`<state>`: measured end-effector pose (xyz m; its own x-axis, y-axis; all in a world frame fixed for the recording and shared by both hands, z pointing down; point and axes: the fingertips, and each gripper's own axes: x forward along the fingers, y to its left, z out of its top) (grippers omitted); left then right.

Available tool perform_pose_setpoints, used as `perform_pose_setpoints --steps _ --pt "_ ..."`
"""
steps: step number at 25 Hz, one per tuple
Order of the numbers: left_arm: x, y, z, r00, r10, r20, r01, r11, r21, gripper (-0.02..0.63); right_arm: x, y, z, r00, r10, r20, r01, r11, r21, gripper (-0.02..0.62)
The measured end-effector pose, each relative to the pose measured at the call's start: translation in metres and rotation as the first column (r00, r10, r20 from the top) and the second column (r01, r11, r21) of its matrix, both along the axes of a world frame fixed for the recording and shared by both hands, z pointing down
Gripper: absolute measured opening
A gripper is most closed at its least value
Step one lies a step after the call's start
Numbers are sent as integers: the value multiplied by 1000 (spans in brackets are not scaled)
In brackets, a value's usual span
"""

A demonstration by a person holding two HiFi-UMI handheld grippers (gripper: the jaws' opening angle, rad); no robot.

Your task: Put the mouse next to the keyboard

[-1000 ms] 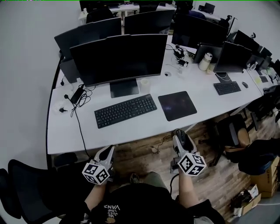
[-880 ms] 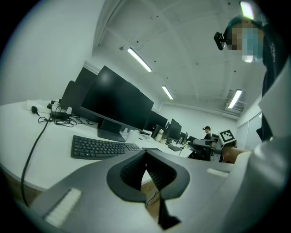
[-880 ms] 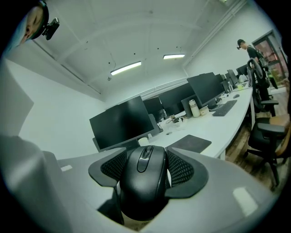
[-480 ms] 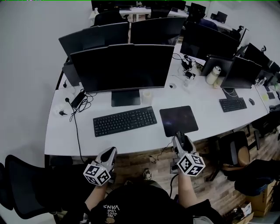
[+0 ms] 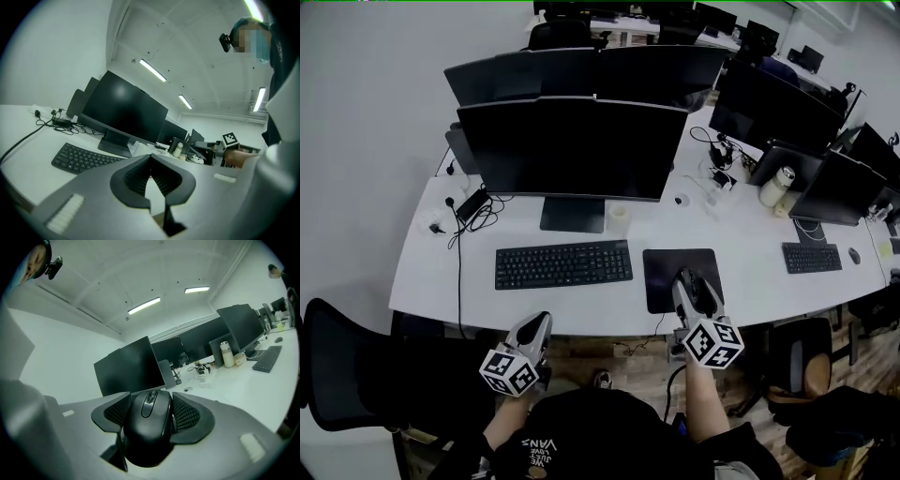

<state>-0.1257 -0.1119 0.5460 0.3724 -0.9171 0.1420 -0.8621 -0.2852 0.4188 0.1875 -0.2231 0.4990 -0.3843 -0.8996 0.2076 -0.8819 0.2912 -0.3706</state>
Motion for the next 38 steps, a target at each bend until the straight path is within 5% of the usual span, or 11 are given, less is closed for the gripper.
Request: perform_pose_setpoints --steps 10,28,38 --pt "-3 -1 11 997 -76 9 76 996 -35 2 -7 -48 31 997 -56 -51 54 997 -50 281" --pt "-31 -98 16 996 74 48 -71 995 -69 2 -32 -103 124 986 -22 -166 -14 977 -214 279" --pt "-37 -126 32 994 101 46 -95 989 -114 2 -45 -131 175 933 -116 -341 24 964 -263 280"
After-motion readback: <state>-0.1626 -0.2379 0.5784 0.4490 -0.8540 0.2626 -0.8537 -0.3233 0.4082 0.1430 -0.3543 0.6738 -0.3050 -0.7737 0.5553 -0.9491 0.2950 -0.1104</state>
